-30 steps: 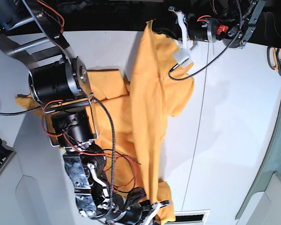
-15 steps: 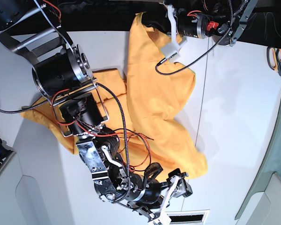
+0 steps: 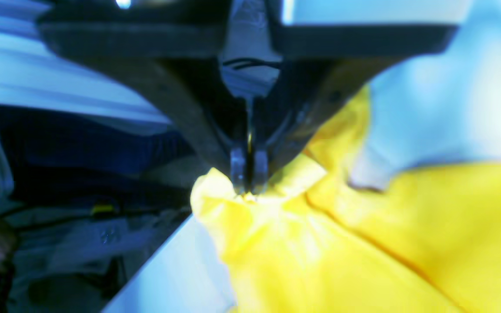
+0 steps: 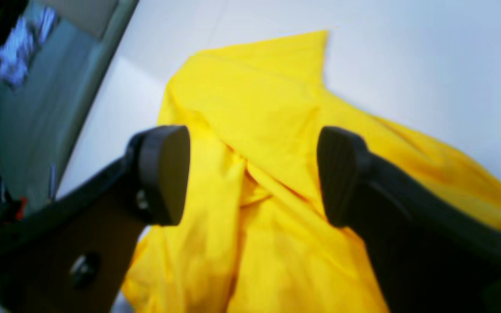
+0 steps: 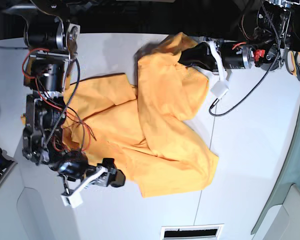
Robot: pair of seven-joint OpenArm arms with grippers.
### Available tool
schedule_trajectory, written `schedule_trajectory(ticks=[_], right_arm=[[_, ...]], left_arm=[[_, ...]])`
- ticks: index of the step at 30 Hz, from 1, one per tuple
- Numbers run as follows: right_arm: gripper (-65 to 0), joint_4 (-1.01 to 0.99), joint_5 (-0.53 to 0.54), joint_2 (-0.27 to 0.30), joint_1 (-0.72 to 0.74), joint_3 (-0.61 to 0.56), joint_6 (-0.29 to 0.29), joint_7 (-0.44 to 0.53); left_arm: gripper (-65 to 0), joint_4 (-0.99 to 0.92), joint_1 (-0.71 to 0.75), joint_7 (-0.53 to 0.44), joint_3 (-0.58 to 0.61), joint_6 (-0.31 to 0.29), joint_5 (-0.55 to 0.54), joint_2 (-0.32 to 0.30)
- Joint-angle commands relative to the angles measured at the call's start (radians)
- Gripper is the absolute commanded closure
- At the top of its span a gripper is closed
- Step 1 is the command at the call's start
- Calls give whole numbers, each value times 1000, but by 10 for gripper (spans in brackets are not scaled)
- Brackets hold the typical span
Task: Layout the t-shirt on the table in an organized manner, then fold the t-shirt properly
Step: 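Lower the shirt and drag it apart with both grippers along the table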
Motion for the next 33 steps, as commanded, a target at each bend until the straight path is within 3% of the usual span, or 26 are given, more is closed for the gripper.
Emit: schedule_trajectory(ticks=[1,7,16,25,33], right_arm=[[-445,68,31,4,-21,26,8,-2],[-445,353,53,23,-279,162,-1,-46],[-445,412,114,22,-579,309,-2,-16],[-445,362,97,22,-663,370,-3,24],[-445,236,97,22,-660,280,-3,145]], left_arm=[[0,17,-11,0,-24,-15,-43,-14],[0,17,-60,4,-73,-15,-69,-90],[0,17,-119,-4,-76,-15,-70,-183],[0,17,-157,-3,-183,-15,-92,-194],[0,17,-165,-3,-238,-15,-95,-219]])
